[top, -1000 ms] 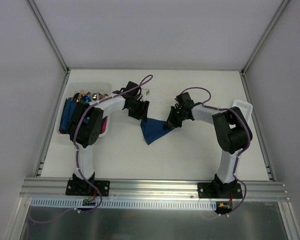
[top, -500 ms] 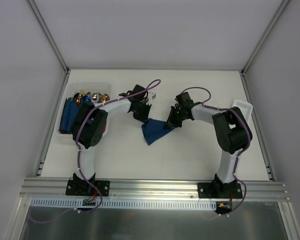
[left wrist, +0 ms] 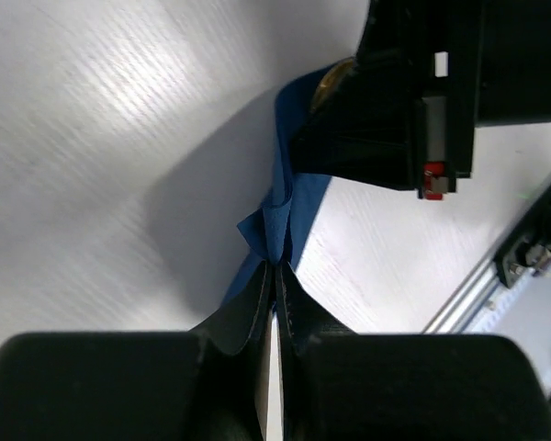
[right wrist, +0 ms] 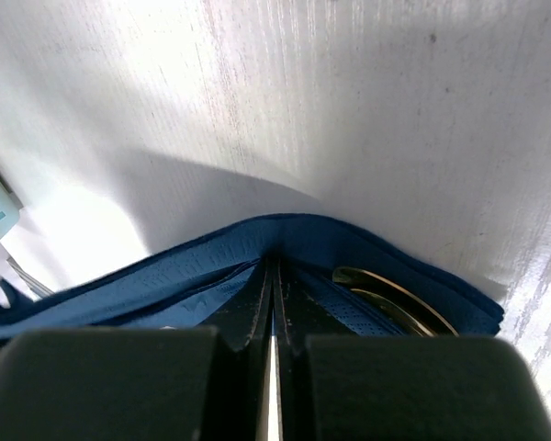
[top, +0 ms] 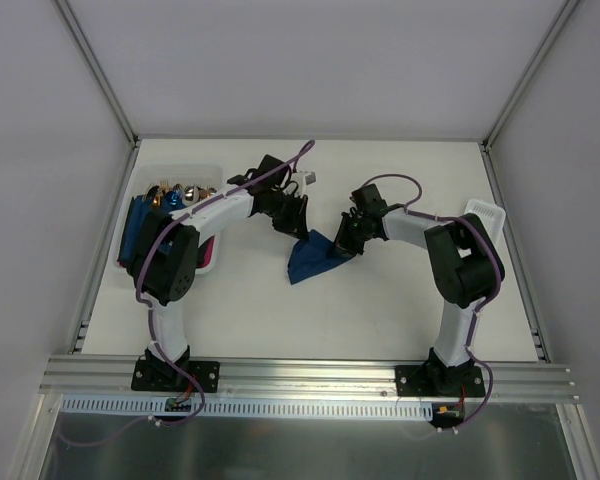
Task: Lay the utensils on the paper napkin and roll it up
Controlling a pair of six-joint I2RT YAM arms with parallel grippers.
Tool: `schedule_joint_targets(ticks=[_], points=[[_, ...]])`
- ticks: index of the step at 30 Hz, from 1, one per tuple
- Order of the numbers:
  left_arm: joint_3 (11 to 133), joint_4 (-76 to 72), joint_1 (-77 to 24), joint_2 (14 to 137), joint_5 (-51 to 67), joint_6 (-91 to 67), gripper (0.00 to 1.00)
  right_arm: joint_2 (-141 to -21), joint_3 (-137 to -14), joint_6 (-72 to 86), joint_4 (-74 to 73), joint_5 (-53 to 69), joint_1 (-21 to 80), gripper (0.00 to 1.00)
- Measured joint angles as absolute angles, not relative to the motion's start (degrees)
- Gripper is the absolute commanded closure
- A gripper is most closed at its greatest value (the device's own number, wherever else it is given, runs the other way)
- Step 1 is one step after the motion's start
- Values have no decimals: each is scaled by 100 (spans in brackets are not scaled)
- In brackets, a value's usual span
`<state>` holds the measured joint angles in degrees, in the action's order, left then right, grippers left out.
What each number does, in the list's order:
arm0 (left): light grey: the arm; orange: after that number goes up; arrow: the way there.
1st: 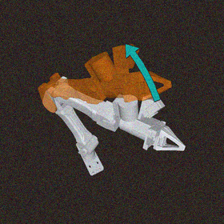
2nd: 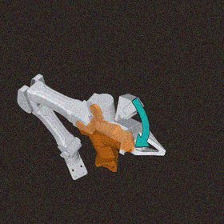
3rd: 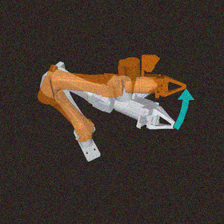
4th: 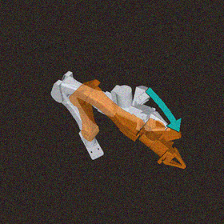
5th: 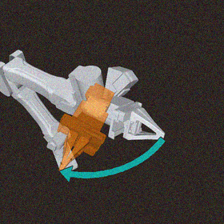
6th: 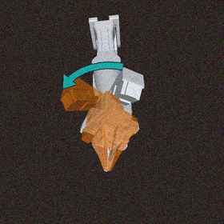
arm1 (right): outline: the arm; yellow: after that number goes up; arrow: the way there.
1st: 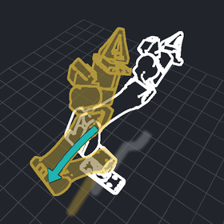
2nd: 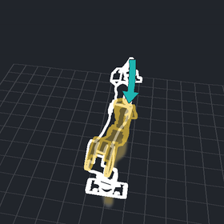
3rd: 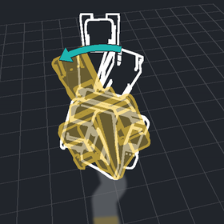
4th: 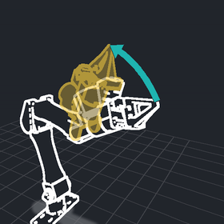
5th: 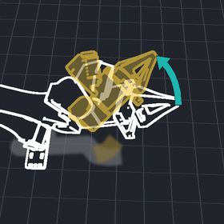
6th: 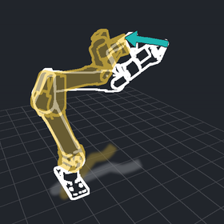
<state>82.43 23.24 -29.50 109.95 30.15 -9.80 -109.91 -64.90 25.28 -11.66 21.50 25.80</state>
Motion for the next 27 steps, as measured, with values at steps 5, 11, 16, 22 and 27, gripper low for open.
schedule_joint_targets(ticks=[5, 11, 16, 22, 27], points=[[8235, 2349, -2952, 11015, 3680, -1197, 100, -10991, -6490, 2569, -1170, 2132, 2580, 100], [7985, 2305, -2963, 11080, 4357, -1439, 100, -10991, -6479, 2659, -1173, 2121, 2580, 100], [7701, 2257, -3061, 11148, 4569, -1483, 100, -10991, -6479, 2707, -1181, 2117, 2580, 100], [7505, 2112, -3352, 11354, 4576, -1485, 100, -10978, -6447, 2777, -1181, 2121, 2587, 100], [7498, 2016, -3575, 11601, 4447, -1564, 100, -10934, -6386, 2808, -1181, 2121, 2606, 100]])
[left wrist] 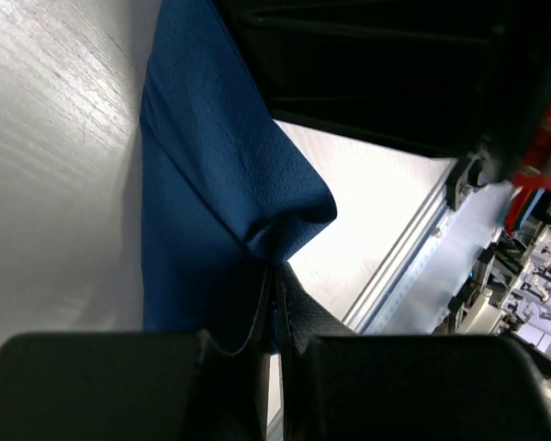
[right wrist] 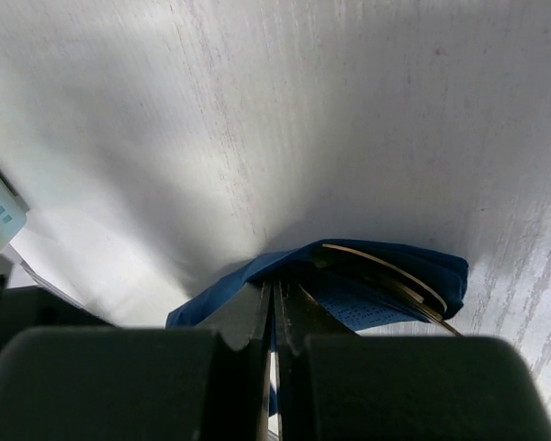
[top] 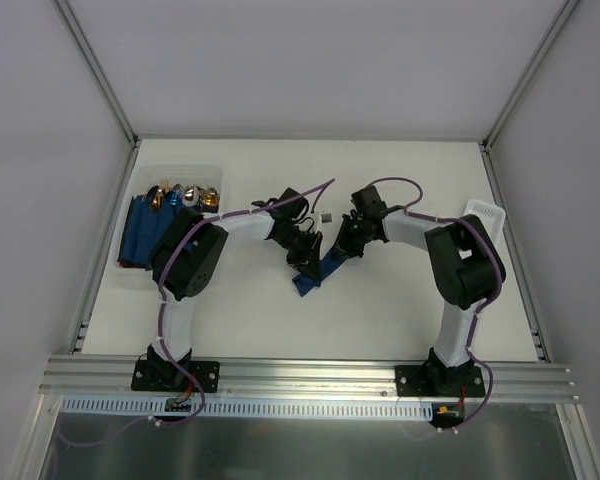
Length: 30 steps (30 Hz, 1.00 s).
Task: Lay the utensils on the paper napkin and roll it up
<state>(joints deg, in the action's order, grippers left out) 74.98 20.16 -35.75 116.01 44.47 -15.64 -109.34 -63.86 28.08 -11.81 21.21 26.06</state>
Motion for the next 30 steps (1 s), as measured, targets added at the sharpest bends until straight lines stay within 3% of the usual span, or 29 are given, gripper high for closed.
schedule_joint_targets(ticks=[6, 13, 24, 30], points=[[7500, 1927, -3677, 11799, 4187, -1726, 100, -10884, -6340, 2805, -1181, 2108, 2611, 100], [7500, 1938, -3726, 11795, 3935, -1826, 100, -10669, -6274, 2674, -1415, 1927, 2587, 87], [7461, 1933, -3789, 11769, 3758, -1824, 100, -9686, -6414, 1850, -2401, 1791, 2021, 89], [7461, 1935, -3795, 11771, 3760, -1765, 100, -9522, -6556, 1907, -2185, 2272, 2064, 83]])
